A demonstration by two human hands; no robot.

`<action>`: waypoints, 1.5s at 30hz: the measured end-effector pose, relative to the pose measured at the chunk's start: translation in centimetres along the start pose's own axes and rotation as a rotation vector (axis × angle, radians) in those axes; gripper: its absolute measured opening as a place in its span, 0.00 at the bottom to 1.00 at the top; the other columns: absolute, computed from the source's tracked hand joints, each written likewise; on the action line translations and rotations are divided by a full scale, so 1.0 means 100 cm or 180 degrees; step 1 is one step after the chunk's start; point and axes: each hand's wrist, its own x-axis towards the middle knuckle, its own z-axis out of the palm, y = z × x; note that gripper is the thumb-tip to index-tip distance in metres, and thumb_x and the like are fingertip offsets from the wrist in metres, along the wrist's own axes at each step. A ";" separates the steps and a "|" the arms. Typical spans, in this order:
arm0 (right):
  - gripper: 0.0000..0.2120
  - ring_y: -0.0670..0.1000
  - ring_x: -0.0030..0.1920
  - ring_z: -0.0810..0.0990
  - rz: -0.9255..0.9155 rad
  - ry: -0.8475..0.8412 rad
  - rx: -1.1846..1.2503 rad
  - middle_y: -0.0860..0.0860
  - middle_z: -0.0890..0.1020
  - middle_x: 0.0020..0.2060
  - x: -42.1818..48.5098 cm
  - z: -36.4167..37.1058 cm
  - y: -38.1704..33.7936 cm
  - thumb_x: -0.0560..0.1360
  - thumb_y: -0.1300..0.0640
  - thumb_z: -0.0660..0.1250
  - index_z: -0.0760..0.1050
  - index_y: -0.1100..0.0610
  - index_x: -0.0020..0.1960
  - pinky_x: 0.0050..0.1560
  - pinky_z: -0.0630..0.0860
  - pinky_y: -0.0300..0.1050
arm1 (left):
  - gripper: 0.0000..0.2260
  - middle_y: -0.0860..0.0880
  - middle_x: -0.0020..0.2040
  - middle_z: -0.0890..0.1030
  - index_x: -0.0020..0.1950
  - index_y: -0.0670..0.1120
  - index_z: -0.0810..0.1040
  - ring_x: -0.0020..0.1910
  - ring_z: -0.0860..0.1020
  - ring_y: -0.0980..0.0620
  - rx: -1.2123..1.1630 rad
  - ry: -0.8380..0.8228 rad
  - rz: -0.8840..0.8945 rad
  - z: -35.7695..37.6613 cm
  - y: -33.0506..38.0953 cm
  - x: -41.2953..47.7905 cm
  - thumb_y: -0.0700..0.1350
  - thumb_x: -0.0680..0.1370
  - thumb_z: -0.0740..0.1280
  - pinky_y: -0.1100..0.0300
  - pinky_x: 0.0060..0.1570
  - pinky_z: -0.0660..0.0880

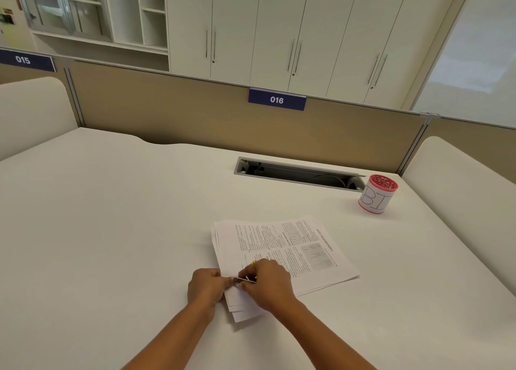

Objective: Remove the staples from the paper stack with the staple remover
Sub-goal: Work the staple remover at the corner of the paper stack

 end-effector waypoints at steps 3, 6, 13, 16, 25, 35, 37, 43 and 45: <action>0.13 0.48 0.53 0.80 0.0005 0.0024 0.0015 0.48 0.84 0.53 -0.001 0.002 0.000 0.73 0.49 0.68 0.80 0.49 0.56 0.52 0.73 0.38 | 0.06 0.39 0.42 0.84 0.33 0.43 0.79 0.43 0.82 0.38 -0.0028 0.0015 -0.0002 0.000 -0.001 0.001 0.36 0.68 0.73 0.44 0.49 0.79; 0.13 0.47 0.53 0.81 0.0058 0.0072 0.0134 0.47 0.84 0.52 -0.002 0.005 0.001 0.72 0.48 0.68 0.80 0.49 0.55 0.53 0.73 0.38 | 0.07 0.39 0.42 0.84 0.33 0.43 0.79 0.42 0.82 0.38 -0.0127 -0.0010 -0.0031 0.000 -0.002 0.003 0.34 0.69 0.72 0.44 0.49 0.80; 0.13 0.46 0.52 0.81 0.0143 0.0066 0.0358 0.47 0.84 0.51 -0.001 0.007 0.002 0.72 0.47 0.68 0.80 0.49 0.55 0.51 0.73 0.37 | 0.02 0.38 0.45 0.84 0.42 0.38 0.81 0.43 0.82 0.37 -0.0273 -0.0070 -0.0095 -0.001 -0.005 0.008 0.34 0.71 0.71 0.44 0.49 0.80; 0.13 0.46 0.52 0.81 0.0223 0.0073 0.0586 0.47 0.84 0.51 -0.003 0.008 0.005 0.72 0.48 0.69 0.80 0.49 0.54 0.52 0.74 0.39 | 0.02 0.38 0.45 0.83 0.43 0.36 0.81 0.43 0.82 0.38 -0.0320 -0.0091 -0.0121 0.000 -0.005 0.009 0.33 0.72 0.70 0.44 0.49 0.80; 0.15 0.47 0.49 0.82 0.0522 0.0051 0.1617 0.49 0.85 0.49 -0.006 0.010 0.013 0.70 0.50 0.72 0.81 0.54 0.54 0.55 0.79 0.46 | 0.05 0.39 0.44 0.82 0.47 0.34 0.80 0.42 0.82 0.39 -0.0501 -0.0162 -0.0161 0.000 -0.005 0.011 0.32 0.72 0.69 0.47 0.48 0.79; 0.11 0.51 0.46 0.83 0.0725 -0.0042 0.2076 0.52 0.84 0.42 -0.007 0.006 0.021 0.69 0.55 0.73 0.80 0.55 0.50 0.55 0.79 0.50 | 0.07 0.39 0.41 0.83 0.36 0.41 0.80 0.41 0.82 0.39 -0.0548 -0.0290 -0.0204 -0.002 -0.003 0.008 0.30 0.67 0.72 0.46 0.51 0.79; 0.12 0.51 0.48 0.83 0.0624 -0.0042 0.1889 0.53 0.85 0.45 -0.008 0.003 0.021 0.69 0.55 0.73 0.80 0.55 0.51 0.54 0.79 0.48 | 0.06 0.39 0.41 0.84 0.36 0.41 0.80 0.42 0.83 0.39 -0.0528 -0.0294 -0.0209 -0.002 -0.003 0.008 0.30 0.66 0.72 0.46 0.51 0.79; 0.13 0.45 0.49 0.82 0.0236 0.0008 0.0938 0.48 0.85 0.48 -0.007 -0.002 0.018 0.69 0.51 0.72 0.81 0.51 0.52 0.51 0.77 0.40 | 0.06 0.38 0.42 0.83 0.37 0.40 0.80 0.43 0.82 0.38 -0.0476 -0.0252 -0.0213 -0.002 -0.002 0.008 0.30 0.66 0.71 0.46 0.51 0.79; 0.13 0.44 0.49 0.81 0.0154 0.0019 0.0699 0.46 0.85 0.49 -0.006 -0.002 0.016 0.69 0.49 0.71 0.81 0.49 0.53 0.48 0.75 0.37 | 0.07 0.38 0.42 0.83 0.37 0.40 0.80 0.44 0.82 0.38 -0.0472 -0.0255 -0.0199 -0.002 -0.002 0.008 0.29 0.67 0.71 0.46 0.50 0.79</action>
